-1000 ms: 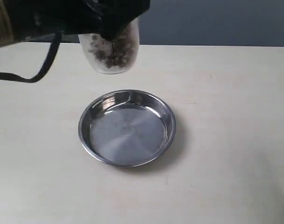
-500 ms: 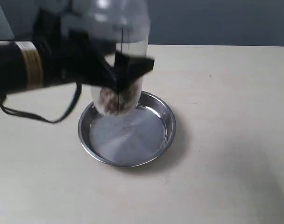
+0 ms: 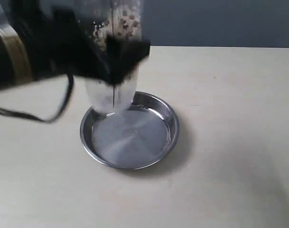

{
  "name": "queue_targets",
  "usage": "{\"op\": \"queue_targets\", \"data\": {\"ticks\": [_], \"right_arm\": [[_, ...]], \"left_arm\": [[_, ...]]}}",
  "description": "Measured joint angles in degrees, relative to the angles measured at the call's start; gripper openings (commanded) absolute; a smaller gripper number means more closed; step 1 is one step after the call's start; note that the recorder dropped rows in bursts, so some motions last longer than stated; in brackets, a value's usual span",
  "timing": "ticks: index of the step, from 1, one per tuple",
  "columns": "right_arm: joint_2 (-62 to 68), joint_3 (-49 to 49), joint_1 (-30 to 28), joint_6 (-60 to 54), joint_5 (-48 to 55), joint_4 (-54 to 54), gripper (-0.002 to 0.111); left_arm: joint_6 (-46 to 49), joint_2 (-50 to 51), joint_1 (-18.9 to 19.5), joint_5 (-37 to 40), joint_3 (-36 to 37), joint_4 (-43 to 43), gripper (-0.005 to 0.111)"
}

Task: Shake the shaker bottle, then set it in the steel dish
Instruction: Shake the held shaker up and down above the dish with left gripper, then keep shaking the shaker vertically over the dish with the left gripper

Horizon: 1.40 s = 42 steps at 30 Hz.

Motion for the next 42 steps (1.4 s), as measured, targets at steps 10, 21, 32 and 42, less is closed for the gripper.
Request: {"op": "queue_targets", "data": {"ticks": [10, 21, 32, 42], "right_arm": [[0.0, 0.0, 0.0, 0.0, 0.0, 0.0, -0.001], [0.0, 0.0, 0.0, 0.0, 0.0, 0.0, -0.001], [0.0, 0.0, 0.0, 0.0, 0.0, 0.0, -0.001], [0.0, 0.0, 0.0, 0.0, 0.0, 0.0, -0.001]], "left_arm": [[4.4, 0.4, 0.9, 1.2, 0.0, -1.4, 0.000], [9.3, 7.9, -2.6, -4.6, 1.7, -6.5, 0.000], [19.9, 8.6, -4.8, 0.6, 2.0, -16.5, 0.000], [12.7, 10.0, -1.1, -2.0, 3.5, -12.7, 0.000]]}}
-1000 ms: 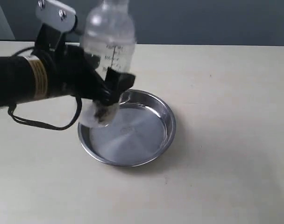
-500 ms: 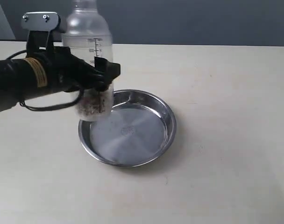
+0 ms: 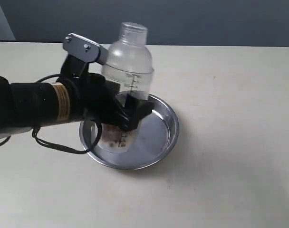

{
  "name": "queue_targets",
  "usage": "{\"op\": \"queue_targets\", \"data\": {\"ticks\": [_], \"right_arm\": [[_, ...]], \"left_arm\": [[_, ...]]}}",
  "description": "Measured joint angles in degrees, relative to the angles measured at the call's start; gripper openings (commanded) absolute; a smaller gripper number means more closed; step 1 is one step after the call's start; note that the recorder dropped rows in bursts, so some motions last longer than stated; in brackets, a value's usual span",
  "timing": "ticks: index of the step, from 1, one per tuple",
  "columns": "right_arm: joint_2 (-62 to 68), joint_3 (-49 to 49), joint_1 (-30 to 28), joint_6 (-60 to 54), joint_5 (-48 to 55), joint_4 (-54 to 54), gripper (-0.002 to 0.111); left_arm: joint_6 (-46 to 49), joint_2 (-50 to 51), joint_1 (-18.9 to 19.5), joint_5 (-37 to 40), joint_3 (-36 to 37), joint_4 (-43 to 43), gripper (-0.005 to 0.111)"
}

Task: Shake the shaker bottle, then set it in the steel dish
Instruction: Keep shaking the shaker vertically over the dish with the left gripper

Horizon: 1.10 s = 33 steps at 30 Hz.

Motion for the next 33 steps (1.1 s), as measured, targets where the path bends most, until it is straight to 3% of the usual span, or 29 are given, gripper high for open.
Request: {"op": "queue_targets", "data": {"ticks": [3, 6, 11, 14, 16, 19, 22, 24, 26, 29, 31, 33], "right_arm": [[0.0, 0.0, 0.0, 0.0, 0.0, 0.0, -0.001], [0.0, 0.0, 0.0, 0.0, 0.0, 0.0, -0.001], [0.0, 0.0, 0.0, 0.0, 0.0, 0.0, -0.001], [0.0, 0.0, 0.0, 0.0, 0.0, 0.0, -0.001], [0.0, 0.0, 0.0, 0.0, 0.0, 0.0, -0.001], [0.0, 0.0, 0.0, 0.0, 0.0, 0.0, -0.001], [0.0, 0.0, 0.0, 0.0, 0.0, 0.0, -0.001], [0.0, 0.0, 0.0, 0.0, 0.0, 0.0, -0.001], [0.0, 0.0, 0.0, 0.0, 0.0, 0.0, -0.001], [0.0, 0.0, 0.0, 0.0, 0.0, 0.0, -0.001], [0.0, 0.0, 0.0, 0.0, 0.0, 0.0, -0.001], [0.0, 0.0, 0.0, 0.0, 0.0, 0.0, -0.001]], "left_arm": [[7.1, 0.5, 2.9, 1.4, -1.0, -7.0, 0.000], [7.9, -2.4, 6.1, 2.9, -4.8, -10.0, 0.000], [8.0, -10.8, 5.4, -1.6, -12.6, -10.3, 0.000], [7.7, -6.1, 4.3, -2.8, -7.7, -10.8, 0.000], [7.5, -1.4, 3.9, 1.0, -5.2, -9.7, 0.000], [7.5, -5.1, 4.0, 3.9, -8.1, -8.2, 0.000], [7.5, -8.4, 3.6, -0.9, -10.3, -8.7, 0.000], [7.1, -1.9, 3.0, -4.2, -6.3, -9.5, 0.000], [4.6, 2.5, 2.8, 1.3, -4.5, -8.1, 0.000], [4.3, -4.8, 2.7, -2.0, -8.9, -6.5, 0.000], [4.2, -2.3, 2.3, -5.8, -7.7, -6.7, 0.000], [2.1, 2.0, 2.1, 0.2, -6.4, -5.8, 0.000]]}}
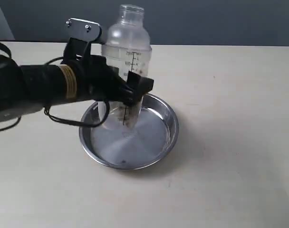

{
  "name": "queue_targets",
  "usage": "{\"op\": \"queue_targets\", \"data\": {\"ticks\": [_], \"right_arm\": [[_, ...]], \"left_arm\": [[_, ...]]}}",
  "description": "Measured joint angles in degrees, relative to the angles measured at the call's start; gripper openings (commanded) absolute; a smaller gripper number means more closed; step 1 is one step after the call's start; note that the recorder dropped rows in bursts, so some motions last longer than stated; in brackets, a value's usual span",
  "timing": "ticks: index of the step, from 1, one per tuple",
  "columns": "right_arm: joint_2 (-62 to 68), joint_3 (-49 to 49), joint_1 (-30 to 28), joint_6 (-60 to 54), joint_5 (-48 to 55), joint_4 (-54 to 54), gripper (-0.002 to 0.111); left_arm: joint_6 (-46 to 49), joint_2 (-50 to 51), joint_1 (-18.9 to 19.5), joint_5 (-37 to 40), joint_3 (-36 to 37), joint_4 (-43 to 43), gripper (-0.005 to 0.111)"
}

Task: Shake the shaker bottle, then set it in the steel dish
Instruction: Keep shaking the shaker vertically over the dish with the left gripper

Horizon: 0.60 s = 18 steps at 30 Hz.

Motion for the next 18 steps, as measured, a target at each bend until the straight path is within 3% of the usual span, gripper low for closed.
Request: {"op": "queue_targets", "data": {"ticks": [4, 8, 10, 14, 16, 18], "right_arm": [[0.0, 0.0, 0.0, 0.0, 0.0, 0.0, -0.001], [0.0, 0.0, 0.0, 0.0, 0.0, 0.0, -0.001], [0.0, 0.0, 0.0, 0.0, 0.0, 0.0, -0.001], [0.0, 0.0, 0.0, 0.0, 0.0, 0.0, -0.001], [0.0, 0.0, 0.0, 0.0, 0.0, 0.0, -0.001], [0.0, 0.0, 0.0, 0.0, 0.0, 0.0, -0.001]], "left_arm": [[2.3, -9.4, -0.7, -3.4, -7.6, -0.2, 0.000], [-0.1, -2.0, -2.3, 1.8, -0.4, 0.7, 0.000], [-0.3, -3.6, -2.3, 4.6, -0.4, 1.4, 0.000], [2.9, -10.0, -2.2, 0.6, -3.4, 0.8, 0.000], [3.3, -8.0, -2.2, -1.3, -1.6, 0.0, 0.000], [3.0, -3.8, -2.3, 1.6, 1.1, -0.2, 0.000]]}}
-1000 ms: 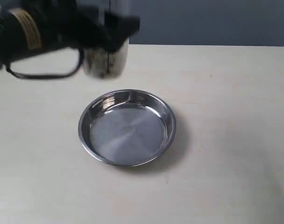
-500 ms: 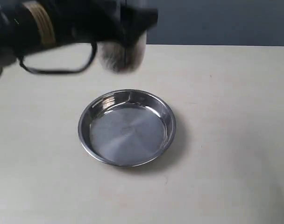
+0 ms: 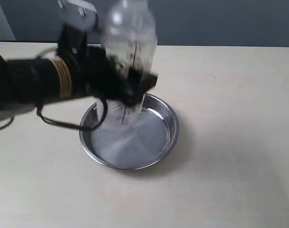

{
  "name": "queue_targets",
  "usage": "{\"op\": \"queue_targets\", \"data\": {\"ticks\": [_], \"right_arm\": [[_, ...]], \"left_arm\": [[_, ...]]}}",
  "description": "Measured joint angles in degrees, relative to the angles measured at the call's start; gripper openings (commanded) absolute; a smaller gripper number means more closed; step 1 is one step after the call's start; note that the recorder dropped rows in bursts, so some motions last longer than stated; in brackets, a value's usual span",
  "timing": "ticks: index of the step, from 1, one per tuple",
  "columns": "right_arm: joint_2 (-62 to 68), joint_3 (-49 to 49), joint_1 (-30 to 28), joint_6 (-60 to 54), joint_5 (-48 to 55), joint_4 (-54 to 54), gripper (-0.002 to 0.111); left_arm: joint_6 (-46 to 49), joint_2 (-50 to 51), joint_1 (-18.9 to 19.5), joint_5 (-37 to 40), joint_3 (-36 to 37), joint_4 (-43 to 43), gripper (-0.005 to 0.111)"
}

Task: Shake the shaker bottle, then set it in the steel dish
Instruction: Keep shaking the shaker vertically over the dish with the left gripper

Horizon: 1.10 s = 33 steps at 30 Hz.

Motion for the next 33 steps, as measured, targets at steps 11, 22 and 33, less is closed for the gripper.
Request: {"op": "queue_targets", "data": {"ticks": [11, 22, 33], "right_arm": [[0.0, 0.0, 0.0, 0.0, 0.0, 0.0, -0.001], [0.0, 0.0, 0.0, 0.0, 0.0, 0.0, -0.001], [0.0, 0.0, 0.0, 0.0, 0.0, 0.0, -0.001]], "left_arm": [[2.4, -3.0, 0.1, -2.0, -0.6, -2.3, 0.000], [3.8, 0.4, -1.0, -0.6, -0.7, -3.9, 0.000], [2.5, 0.1, -2.0, -1.9, -0.2, -3.4, 0.000]]}}
